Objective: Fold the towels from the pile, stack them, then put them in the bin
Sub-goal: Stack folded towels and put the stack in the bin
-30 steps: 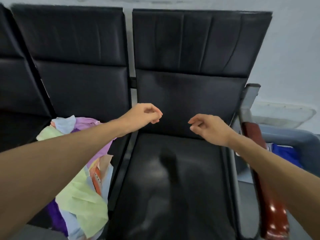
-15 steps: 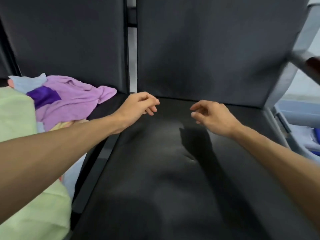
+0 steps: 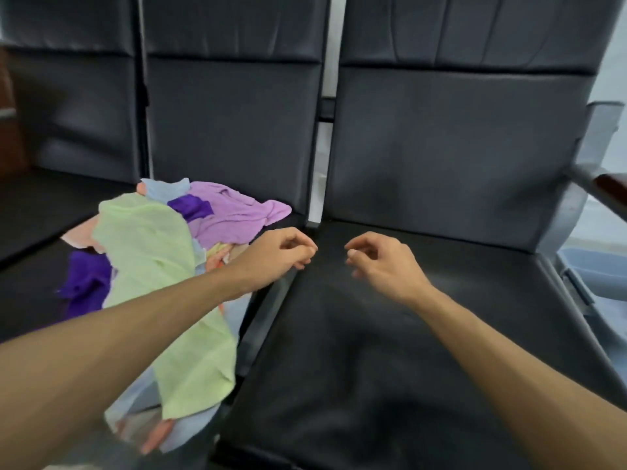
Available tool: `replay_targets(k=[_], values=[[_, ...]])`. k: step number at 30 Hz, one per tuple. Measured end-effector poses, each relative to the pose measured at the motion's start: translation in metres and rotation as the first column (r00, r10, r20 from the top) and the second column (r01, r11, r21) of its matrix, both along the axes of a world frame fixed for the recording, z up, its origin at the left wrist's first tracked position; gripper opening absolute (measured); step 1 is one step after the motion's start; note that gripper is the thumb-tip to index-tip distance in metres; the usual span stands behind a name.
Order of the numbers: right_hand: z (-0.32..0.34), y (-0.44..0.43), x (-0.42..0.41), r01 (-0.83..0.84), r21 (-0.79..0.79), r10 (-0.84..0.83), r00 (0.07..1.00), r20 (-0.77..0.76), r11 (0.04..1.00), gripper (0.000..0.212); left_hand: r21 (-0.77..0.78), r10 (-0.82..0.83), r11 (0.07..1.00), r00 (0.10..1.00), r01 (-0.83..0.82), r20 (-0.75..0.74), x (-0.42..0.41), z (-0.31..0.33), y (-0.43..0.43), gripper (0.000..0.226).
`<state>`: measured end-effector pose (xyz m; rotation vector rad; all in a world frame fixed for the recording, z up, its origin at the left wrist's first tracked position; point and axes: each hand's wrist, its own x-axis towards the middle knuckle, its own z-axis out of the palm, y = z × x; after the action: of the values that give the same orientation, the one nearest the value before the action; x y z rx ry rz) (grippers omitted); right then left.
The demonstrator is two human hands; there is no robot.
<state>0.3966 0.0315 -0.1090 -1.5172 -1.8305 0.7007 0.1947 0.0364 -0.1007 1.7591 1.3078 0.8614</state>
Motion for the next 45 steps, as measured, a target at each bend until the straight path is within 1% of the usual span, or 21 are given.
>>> replay_targets(k=[6,10,14,18,24,27,30,33,34,36,38,39,40,41,43,44,45], values=[[0.051,-0.051,-0.079,-0.076,0.03,0.077,0.997,-0.026,0.997,0.013,0.018,0.075,0.997,0.99,-0.073,-0.118,-0.098,0.056,-0.061,0.014],[0.073,-0.082,-0.119,-0.098,0.05,0.094,0.993,0.077,0.994,0.014,0.046,0.137,0.99,0.969,-0.131,-0.206,-0.154,0.08,-0.096,0.015],[0.077,-0.094,-0.137,-0.119,0.059,0.113,0.988,0.106,0.991,0.018,-0.008,0.174,0.983,0.944,-0.184,-0.279,-0.188,0.091,-0.114,0.018],[0.066,-0.095,-0.141,-0.165,0.027,0.162,0.983,0.081,0.986,0.022,-0.045,0.229,0.965,0.916,-0.257,-0.329,-0.196,0.088,-0.122,0.018],[0.036,-0.068,-0.167,-0.254,0.013,0.252,0.963,0.094,0.967,0.025,-0.064,0.362,0.914,0.876,-0.401,-0.317,-0.204,0.049,-0.105,0.015],[0.01,-0.037,-0.201,-0.289,-0.016,0.289,0.952,0.101,0.957,0.033,-0.09,0.419,0.884,0.862,-0.459,-0.284,-0.215,0.019,-0.078,0.014],[-0.011,-0.013,-0.231,-0.28,-0.066,0.285,0.954,0.09,0.958,0.043,-0.144,0.421,0.879,0.881,-0.455,-0.215,-0.216,-0.004,-0.057,0.004],[-0.033,0.005,-0.253,-0.21,-0.072,0.217,0.97,0.107,0.975,0.047,-0.181,0.473,0.856,0.875,-0.485,-0.105,-0.217,-0.024,-0.042,0.008],[-0.037,0.008,-0.256,-0.176,-0.056,0.181,0.979,0.092,0.983,0.043,-0.189,0.497,0.843,0.864,-0.503,-0.082,-0.217,-0.027,-0.039,0.013],[-0.041,0.013,-0.258,-0.127,-0.011,0.127,0.991,0.029,0.992,0.026,-0.199,0.536,0.821,0.842,-0.536,-0.057,-0.218,-0.032,-0.032,0.023],[-0.035,0.014,-0.256,-0.114,0.04,0.114,0.993,0.002,0.993,0.012,-0.195,0.556,0.81,0.83,-0.553,-0.046,-0.217,-0.03,-0.03,0.021],[-0.031,0.014,-0.255,-0.105,0.05,0.106,0.994,-0.029,0.993,0.01,-0.19,0.559,0.809,0.828,-0.556,-0.039,-0.216,-0.028,-0.028,0.016],[-0.024,0.011,-0.252,-0.094,0.029,0.097,0.99,-0.105,0.995,0.011,-0.18,0.562,0.81,0.827,-0.558,-0.032,-0.214,-0.026,-0.029,0.011],[-0.017,0.01,-0.25,-0.077,-0.008,0.074,0.972,-0.223,0.997,0.012,-0.164,0.563,0.813,0.826,-0.559,-0.022,-0.211,-0.023,-0.028,0.009],[-0.003,0.005,-0.247,-0.056,-0.13,-0.008,0.897,-0.442,0.99,0.018,-0.15,0.567,0.816,0.823,-0.558,0.026,-0.205,-0.017,-0.027,0.009],[0.007,0.002,-0.243,-0.058,-0.206,-0.066,0.834,-0.548,0.977,0.022,-0.16,0.581,0.808,0.812,-0.566,0.062,-0.201,-0.014,-0.027,0.009],[0.017,-0.001,-0.237,-0.086,-0.275,-0.124,0.739,-0.662,0.958,0.029,-0.184,0.602,0.794,0.792,-0.579,0.104,-0.195,-0.01,-0.027,0.008]])
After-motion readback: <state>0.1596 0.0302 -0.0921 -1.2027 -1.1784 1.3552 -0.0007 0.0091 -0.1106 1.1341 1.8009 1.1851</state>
